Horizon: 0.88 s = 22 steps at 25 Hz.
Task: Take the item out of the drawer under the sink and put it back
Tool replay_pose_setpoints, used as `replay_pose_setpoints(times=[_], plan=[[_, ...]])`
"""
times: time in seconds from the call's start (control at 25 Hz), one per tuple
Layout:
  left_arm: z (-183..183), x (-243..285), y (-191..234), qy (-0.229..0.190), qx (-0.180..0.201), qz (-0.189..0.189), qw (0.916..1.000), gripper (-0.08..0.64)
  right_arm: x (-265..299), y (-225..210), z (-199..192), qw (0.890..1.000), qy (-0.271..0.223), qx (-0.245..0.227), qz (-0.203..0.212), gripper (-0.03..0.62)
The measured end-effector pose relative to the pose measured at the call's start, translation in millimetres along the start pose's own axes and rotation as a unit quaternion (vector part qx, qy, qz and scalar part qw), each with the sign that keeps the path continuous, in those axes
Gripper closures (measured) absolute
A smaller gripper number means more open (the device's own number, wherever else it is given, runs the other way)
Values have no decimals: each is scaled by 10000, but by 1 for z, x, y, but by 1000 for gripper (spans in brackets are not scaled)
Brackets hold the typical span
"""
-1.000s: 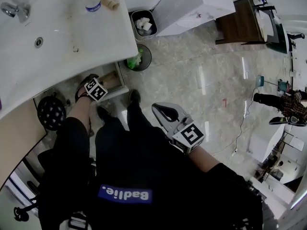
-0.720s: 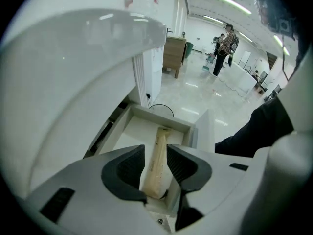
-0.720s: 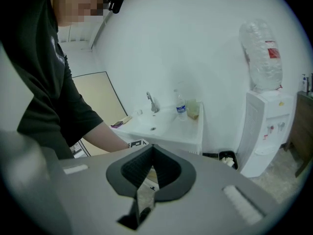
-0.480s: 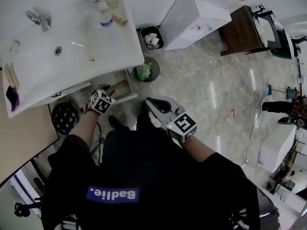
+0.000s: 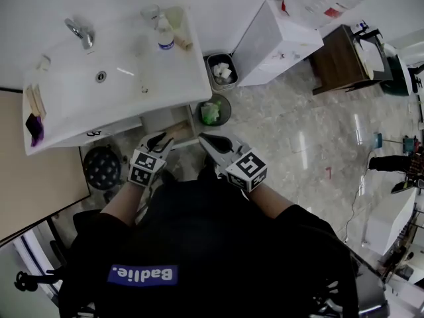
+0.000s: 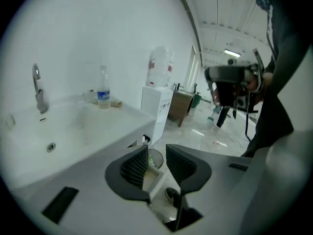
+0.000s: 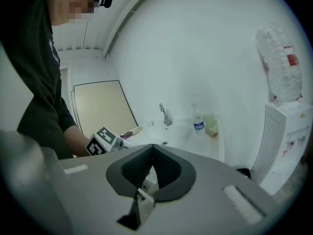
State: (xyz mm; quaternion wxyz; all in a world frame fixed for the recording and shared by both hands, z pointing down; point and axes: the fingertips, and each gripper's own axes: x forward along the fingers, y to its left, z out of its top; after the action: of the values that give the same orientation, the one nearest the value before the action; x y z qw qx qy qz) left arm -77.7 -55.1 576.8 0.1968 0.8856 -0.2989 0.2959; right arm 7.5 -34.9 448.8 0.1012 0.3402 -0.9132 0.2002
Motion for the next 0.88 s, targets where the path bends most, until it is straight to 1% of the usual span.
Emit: replay_pose_setpoints(times=[0.08, 0.24, 0.4, 0.52, 0.68, 0.88], plan=[[20, -22, -6, -348, -154, 35, 9993, 455, 4, 4, 4, 10000, -21, -42, 87, 591], [54, -62, -17, -846, -363, 56, 9957, 497, 12, 17, 9, 9996, -35, -99, 251, 591], [83, -89, -32, -1332, -445, -90, 9900, 529, 20, 32, 21, 9989, -102, -183, 409, 591], [106, -108, -37, -1696, -497, -108, 9842, 549, 24, 44, 32, 9981, -214, -276, 504, 591], [121, -129, -42, -2005, -562, -77, 9780, 554, 24, 56, 44, 9970, -344, -389, 574, 591], [121, -140, -38, -2155, -656, 58, 9743, 554, 26, 61, 48, 9966, -337, -419, 623, 591]])
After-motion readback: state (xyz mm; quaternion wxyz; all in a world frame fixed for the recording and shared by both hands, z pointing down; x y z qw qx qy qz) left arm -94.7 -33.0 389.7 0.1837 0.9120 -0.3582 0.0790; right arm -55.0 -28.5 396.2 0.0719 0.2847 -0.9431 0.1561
